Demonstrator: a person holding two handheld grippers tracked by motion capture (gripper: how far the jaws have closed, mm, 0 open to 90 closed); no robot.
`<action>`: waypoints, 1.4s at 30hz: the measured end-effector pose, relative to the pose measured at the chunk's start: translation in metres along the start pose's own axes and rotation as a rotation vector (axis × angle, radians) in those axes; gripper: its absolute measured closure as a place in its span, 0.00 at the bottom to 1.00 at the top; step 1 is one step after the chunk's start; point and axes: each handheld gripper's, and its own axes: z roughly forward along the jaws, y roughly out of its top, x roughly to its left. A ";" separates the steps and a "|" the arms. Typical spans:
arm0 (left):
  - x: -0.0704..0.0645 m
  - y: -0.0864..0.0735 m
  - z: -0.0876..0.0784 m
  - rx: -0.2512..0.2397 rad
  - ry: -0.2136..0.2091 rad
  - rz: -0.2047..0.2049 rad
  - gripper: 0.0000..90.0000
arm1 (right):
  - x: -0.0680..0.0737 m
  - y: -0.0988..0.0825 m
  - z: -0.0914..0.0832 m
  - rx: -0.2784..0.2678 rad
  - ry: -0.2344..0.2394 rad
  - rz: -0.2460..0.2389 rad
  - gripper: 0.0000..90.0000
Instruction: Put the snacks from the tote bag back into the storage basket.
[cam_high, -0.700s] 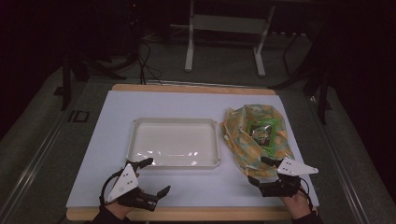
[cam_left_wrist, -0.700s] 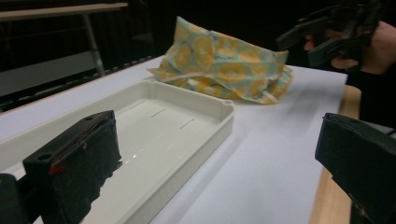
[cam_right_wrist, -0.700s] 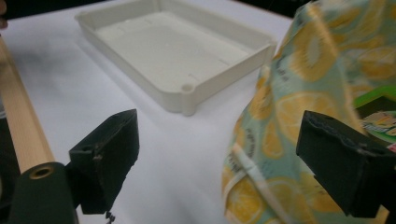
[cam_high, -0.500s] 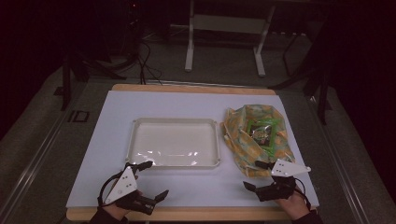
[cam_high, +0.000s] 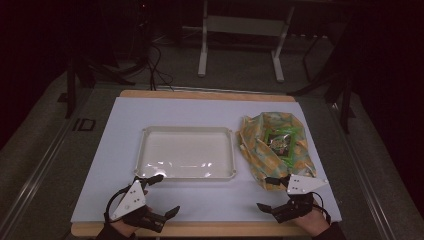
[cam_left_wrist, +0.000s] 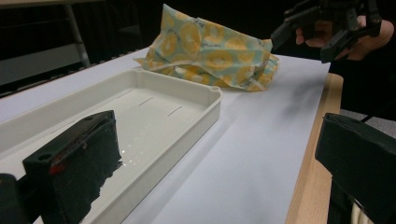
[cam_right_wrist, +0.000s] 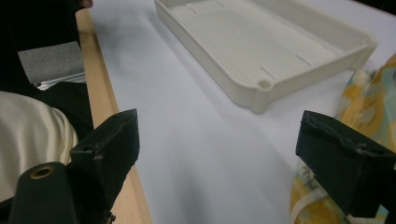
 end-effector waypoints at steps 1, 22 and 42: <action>0.000 0.000 0.000 -0.002 -0.001 0.000 0.00 | 0.000 0.002 -0.001 -0.007 0.005 -0.008 0.15; 0.000 0.001 0.003 -0.004 -0.007 0.011 0.00 | -0.004 0.050 -0.036 -0.113 -0.050 -0.100 0.14; 0.000 0.002 0.005 0.001 -0.016 0.010 0.00 | -0.027 0.071 -0.048 -0.148 -0.123 -0.123 0.14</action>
